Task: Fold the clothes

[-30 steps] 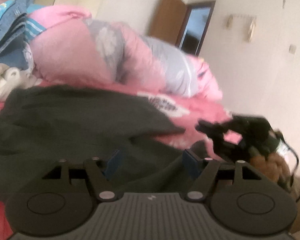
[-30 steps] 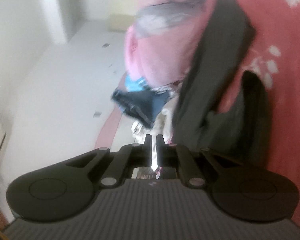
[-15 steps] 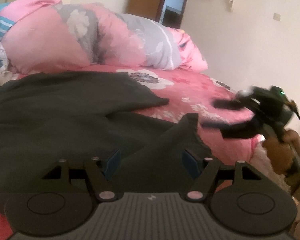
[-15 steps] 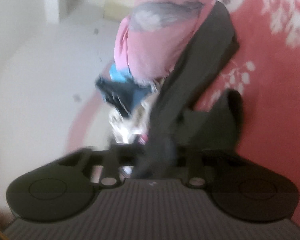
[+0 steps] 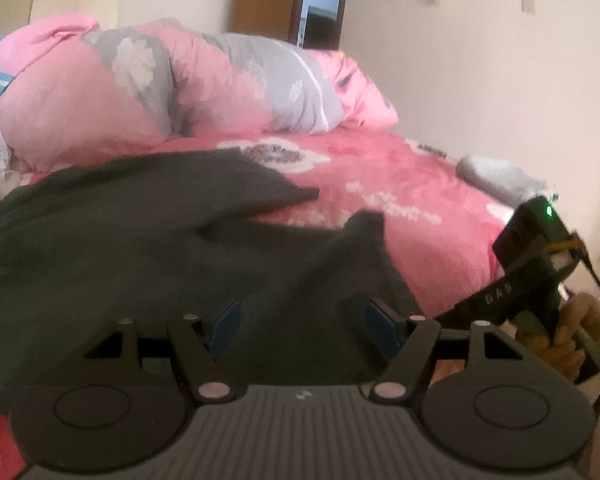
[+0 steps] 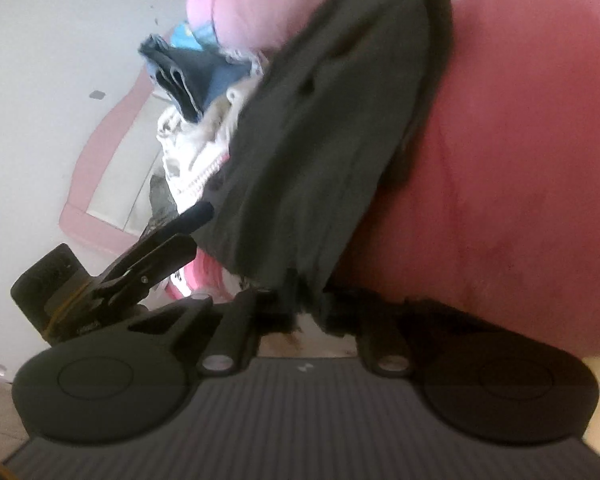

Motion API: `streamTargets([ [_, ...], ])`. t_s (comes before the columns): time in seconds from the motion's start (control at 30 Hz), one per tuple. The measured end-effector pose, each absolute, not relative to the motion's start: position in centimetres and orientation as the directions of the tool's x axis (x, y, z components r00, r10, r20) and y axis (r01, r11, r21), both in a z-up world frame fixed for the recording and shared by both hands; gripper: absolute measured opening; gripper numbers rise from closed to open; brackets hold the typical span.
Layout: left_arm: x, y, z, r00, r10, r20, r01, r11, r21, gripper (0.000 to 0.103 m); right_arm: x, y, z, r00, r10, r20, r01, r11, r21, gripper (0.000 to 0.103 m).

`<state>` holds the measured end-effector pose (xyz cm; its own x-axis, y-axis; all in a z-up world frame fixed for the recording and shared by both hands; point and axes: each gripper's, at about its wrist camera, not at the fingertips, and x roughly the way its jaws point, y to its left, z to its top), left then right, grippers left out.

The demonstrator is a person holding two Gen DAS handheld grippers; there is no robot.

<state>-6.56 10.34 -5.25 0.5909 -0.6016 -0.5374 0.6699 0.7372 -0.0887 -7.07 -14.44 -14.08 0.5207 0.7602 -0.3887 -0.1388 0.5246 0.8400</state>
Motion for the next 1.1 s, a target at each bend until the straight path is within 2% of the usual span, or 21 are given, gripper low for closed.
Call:
streamTargets([
  [0.07, -7.0, 10.5, -5.4, 0.591, -0.589, -0.551, 0.667, 0.741, -0.076, 0.070, -7.4, -14.1, -13.8, 0.513, 0.787, -0.343, -0.170, 0.485, 0.858, 0.003],
  [0.17, -7.2, 10.8, -5.4, 0.594, -0.578, -0.560, 0.654, 0.752, -0.081, 0.070, -6.2, -14.6, -12.1, 0.524, 0.821, -0.225, -0.223, 0.388, 0.894, 0.003],
  [0.33, -7.0, 11.0, -5.1, 0.610, -0.578, -0.542, 0.638, 0.764, -0.097, 0.070, -1.7, -16.4, -10.0, 0.559, 0.828, -0.053, -0.249, 0.228, 0.941, 0.003],
  [0.67, -3.8, 11.7, -5.6, 0.675, -0.464, -0.574, 0.522, 0.850, -0.073, 0.070, 5.8, -18.9, -15.9, 0.651, 0.759, -0.016, 0.031, -0.006, 0.999, 0.003],
  [0.83, -2.2, 12.2, -6.0, 0.695, -0.422, -0.582, 0.482, 0.874, -0.058, 0.067, 5.4, -19.7, -16.5, 0.659, 0.750, 0.052, 0.025, -0.091, 0.996, 0.006],
  [0.93, -1.4, 12.6, -6.3, 0.707, -0.408, -0.578, 0.460, 0.886, -0.064, 0.060, 5.9, -19.1, -15.9, 0.656, 0.752, 0.065, 0.004, -0.090, 0.996, 0.006],
  [1.0, -1.0, 12.9, -6.3, 0.714, -0.407, -0.569, 0.446, 0.892, -0.077, 0.049, 6.2, -18.9, -15.8, 0.652, 0.754, 0.081, -0.002, -0.105, 0.994, 0.006],
  [1.03, -0.8, 13.1, -6.4, 0.716, -0.404, -0.569, 0.436, 0.896, -0.088, 0.048, 6.1, -19.0, -15.7, 0.649, 0.755, 0.088, -0.002, -0.115, 0.993, 0.006],
  [1.07, -0.6, 13.2, -6.4, 0.718, -0.402, -0.568, 0.426, 0.899, -0.098, 0.043, 6.0, -19.0, -15.7, 0.648, 0.756, 0.092, 0.000, -0.120, 0.993, 0.006],
  [1.1, -0.5, 13.4, -6.4, 0.720, -0.399, -0.568, 0.415, 0.903, -0.108, 0.033, 5.9, -19.1, -15.6, 0.649, 0.755, 0.092, 0.002, -0.123, 0.992, 0.006],
])
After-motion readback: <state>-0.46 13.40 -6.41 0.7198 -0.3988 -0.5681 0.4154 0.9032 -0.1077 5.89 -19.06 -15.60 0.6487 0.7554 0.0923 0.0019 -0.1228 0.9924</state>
